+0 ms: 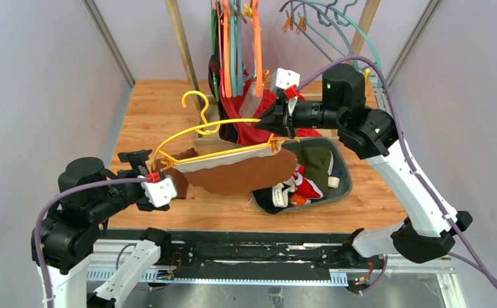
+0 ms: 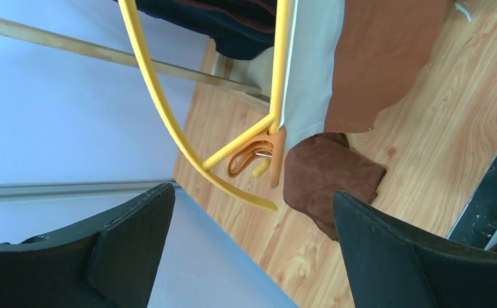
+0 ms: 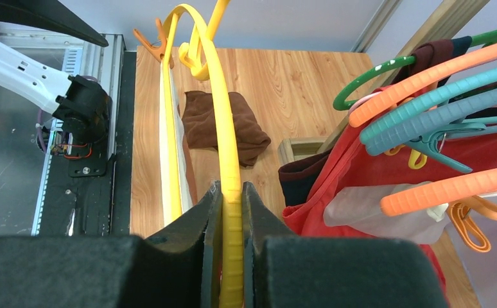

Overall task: Remove the underwear clipped to the hanger
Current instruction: Remove the underwear from the hanger.

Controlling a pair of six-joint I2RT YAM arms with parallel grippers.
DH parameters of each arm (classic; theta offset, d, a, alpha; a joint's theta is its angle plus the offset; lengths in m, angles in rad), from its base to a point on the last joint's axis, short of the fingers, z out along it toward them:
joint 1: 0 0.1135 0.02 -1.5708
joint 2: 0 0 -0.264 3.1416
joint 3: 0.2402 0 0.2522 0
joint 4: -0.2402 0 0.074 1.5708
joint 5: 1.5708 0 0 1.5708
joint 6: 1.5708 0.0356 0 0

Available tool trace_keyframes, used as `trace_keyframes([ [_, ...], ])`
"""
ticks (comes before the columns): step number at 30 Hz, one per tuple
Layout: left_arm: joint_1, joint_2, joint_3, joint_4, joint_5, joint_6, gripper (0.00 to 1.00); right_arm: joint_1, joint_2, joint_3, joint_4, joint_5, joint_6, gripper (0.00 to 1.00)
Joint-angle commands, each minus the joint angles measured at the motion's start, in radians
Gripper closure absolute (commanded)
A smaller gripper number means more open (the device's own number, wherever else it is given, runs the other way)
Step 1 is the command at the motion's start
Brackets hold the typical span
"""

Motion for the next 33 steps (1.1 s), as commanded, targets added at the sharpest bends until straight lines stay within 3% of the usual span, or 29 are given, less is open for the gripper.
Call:
trace_keyframes([
  [1,-0.010,0.002,0.010,-0.027,-0.032,0.018,0.03,0.019,-0.013,0.029,0.005,0.032,-0.019,1.00],
  [17,-0.013,0.032,-0.077,-0.018,0.072,0.174,0.17,0.020,-0.060,-0.056,0.029,0.026,-0.030,0.99],
  [33,-0.013,0.062,-0.140,0.072,0.074,0.165,0.26,0.020,-0.076,-0.077,0.034,0.019,-0.029,0.99],
])
